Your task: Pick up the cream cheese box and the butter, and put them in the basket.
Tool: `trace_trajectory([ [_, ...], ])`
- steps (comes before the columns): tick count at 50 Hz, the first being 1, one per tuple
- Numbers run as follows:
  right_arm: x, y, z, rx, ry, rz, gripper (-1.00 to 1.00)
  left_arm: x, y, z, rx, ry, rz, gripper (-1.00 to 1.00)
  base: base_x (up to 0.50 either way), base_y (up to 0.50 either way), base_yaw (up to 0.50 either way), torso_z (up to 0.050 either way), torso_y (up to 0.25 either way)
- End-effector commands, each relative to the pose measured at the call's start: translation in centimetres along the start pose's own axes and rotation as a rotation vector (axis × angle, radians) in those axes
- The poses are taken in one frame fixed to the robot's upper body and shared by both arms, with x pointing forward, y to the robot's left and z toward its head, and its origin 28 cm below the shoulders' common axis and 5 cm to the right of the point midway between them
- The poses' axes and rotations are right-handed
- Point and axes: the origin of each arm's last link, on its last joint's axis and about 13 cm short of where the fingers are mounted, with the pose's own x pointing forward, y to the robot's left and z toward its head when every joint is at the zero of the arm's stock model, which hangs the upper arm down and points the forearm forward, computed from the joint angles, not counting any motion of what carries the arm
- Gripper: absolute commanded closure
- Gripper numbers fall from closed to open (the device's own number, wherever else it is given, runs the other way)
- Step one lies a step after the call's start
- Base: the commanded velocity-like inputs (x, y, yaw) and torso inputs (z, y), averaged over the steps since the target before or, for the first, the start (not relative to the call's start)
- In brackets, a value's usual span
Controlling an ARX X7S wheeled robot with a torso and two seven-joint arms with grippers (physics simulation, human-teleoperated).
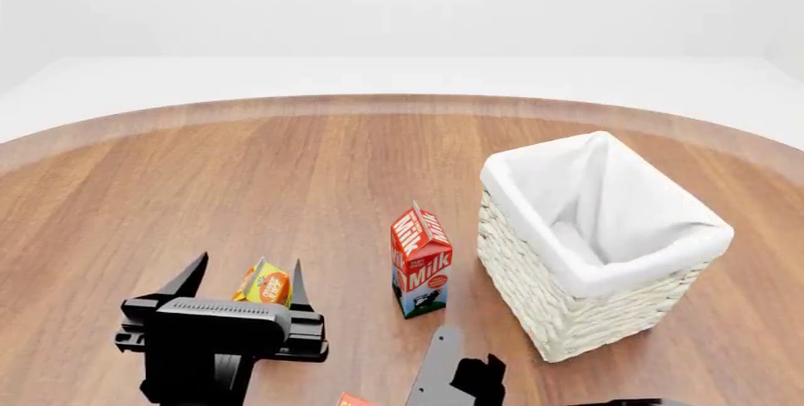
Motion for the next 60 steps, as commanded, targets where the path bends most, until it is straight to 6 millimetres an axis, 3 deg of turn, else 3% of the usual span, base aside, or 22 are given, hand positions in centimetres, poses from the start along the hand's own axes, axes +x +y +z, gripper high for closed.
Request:
trace_trajectory([
  [1, 0.7, 0.1, -0.3, 0.004, 0.016, 0.003, -1.00, 0.0, 0.0, 0.0, 0.000, 0.000, -0.001, -1.00, 0.00, 0.00, 0.00, 0.000, 0.000],
  [60, 3.5, 0.4, -1.6, -0.003, 0.093, 0.013, -1.00, 0.0, -0.1, 0.0, -0.002, 0.001, -0.005, -1.00, 0.00, 0.00, 0.00, 0.000, 0.000],
])
